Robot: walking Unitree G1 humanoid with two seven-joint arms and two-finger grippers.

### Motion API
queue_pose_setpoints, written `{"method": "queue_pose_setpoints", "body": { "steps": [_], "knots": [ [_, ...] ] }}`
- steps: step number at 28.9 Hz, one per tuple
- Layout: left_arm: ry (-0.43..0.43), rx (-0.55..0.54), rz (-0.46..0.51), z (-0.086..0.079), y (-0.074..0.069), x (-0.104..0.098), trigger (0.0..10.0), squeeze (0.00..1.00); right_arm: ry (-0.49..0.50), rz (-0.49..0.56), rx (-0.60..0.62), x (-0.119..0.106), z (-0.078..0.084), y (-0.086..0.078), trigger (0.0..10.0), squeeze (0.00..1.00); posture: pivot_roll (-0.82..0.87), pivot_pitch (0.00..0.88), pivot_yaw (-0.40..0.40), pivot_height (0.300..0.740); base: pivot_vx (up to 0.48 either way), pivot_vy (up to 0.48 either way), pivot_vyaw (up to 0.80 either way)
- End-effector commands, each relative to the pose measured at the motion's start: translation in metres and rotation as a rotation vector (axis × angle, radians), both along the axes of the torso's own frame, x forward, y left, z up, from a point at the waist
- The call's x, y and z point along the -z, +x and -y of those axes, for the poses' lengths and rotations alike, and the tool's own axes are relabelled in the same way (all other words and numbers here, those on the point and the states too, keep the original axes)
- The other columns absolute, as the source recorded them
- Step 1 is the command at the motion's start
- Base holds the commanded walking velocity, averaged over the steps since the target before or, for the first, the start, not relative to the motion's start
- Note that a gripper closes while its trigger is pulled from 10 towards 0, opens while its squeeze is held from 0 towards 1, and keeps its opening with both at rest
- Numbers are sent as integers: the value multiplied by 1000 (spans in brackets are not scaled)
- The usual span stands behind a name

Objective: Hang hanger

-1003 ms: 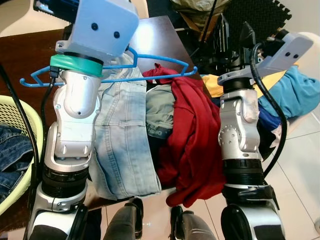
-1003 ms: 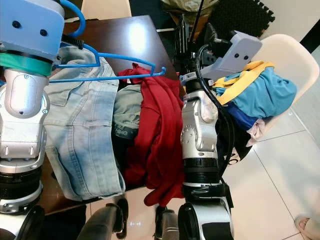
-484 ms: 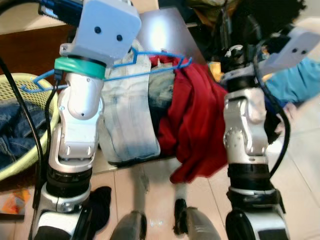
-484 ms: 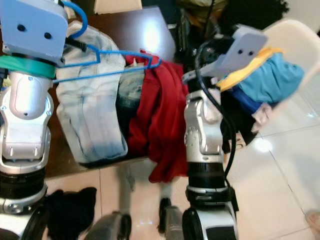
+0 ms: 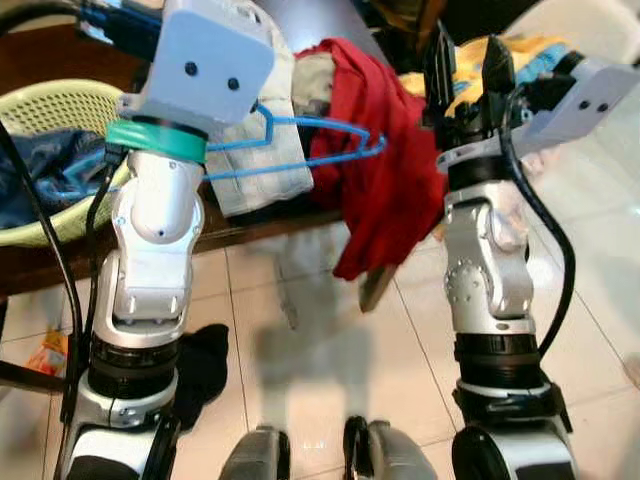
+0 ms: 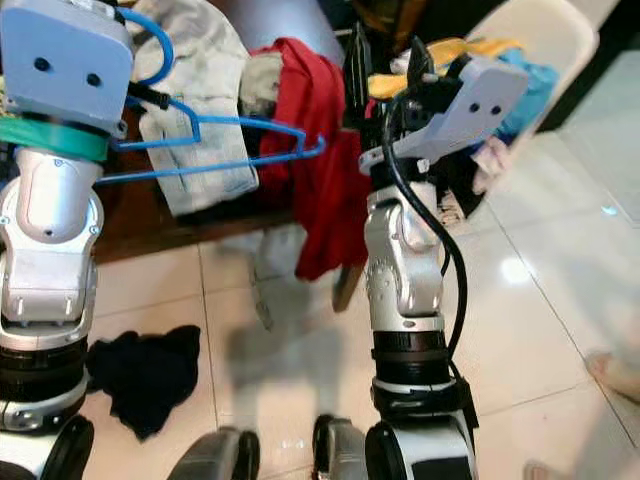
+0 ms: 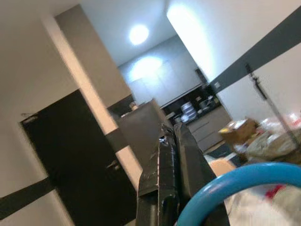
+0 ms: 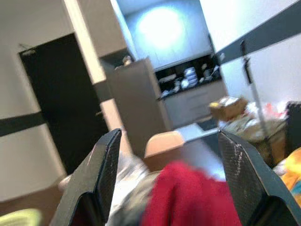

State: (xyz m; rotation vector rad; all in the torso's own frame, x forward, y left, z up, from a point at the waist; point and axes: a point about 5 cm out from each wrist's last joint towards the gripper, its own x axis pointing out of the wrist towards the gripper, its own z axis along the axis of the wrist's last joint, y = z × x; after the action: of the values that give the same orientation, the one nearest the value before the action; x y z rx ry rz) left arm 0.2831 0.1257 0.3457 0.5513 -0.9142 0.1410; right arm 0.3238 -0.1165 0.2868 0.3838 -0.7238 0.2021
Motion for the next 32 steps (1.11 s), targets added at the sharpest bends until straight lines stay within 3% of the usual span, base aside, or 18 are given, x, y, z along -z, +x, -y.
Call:
{"method": "queue_pose_setpoints", "body": {
  "steps": [1,5,6,7,9,11,12,16,21,32],
  "knots": [
    [4,0,4,1,0,2,10000,0,0,-11,-7,3,-1,-1,10000,0,86,94,65,733,-401,0,0],
    [-48,-9,-98,-4,10,11,10000,0,-10,-21,4,5,2,0,10000,0,83,92,65,733,-100,0,0],
    [-111,3,-223,-9,22,22,10000,0,-19,-32,13,8,4,1,10000,0,83,92,65,733,0,0,0],
    [-111,3,-223,-9,22,22,10000,0,-19,-32,13,8,4,1,10000,0,83,92,65,733,0,0,0],
    [-170,3,-340,-20,33,36,10000,0,-33,-51,25,14,8,2,10000,0,76,83,63,733,0,0,0],
    [-170,3,-340,-20,33,36,10000,0,-33,-51,25,14,8,2,10000,0,76,83,63,733,0,0,0],
    [-224,-15,-416,-31,41,46,10000,0,-48,-69,36,20,11,3,10000,0,75,82,63,733,0,0,0],
    [-276,-24,-455,-40,45,54,10000,0,-63,-89,46,25,14,3,10000,0,69,81,61,733,0,0,0],
    [-282,-29,-463,-42,45,58,10000,0,-70,-99,50,29,14,3,10000,0,67,81,60,733,0,0,0],
    [-290,-71,-520,-48,48,74,10000,0,-109,-177,63,53,17,5,10000,0,66,81,59,733,411,0,0]
  ]
}}
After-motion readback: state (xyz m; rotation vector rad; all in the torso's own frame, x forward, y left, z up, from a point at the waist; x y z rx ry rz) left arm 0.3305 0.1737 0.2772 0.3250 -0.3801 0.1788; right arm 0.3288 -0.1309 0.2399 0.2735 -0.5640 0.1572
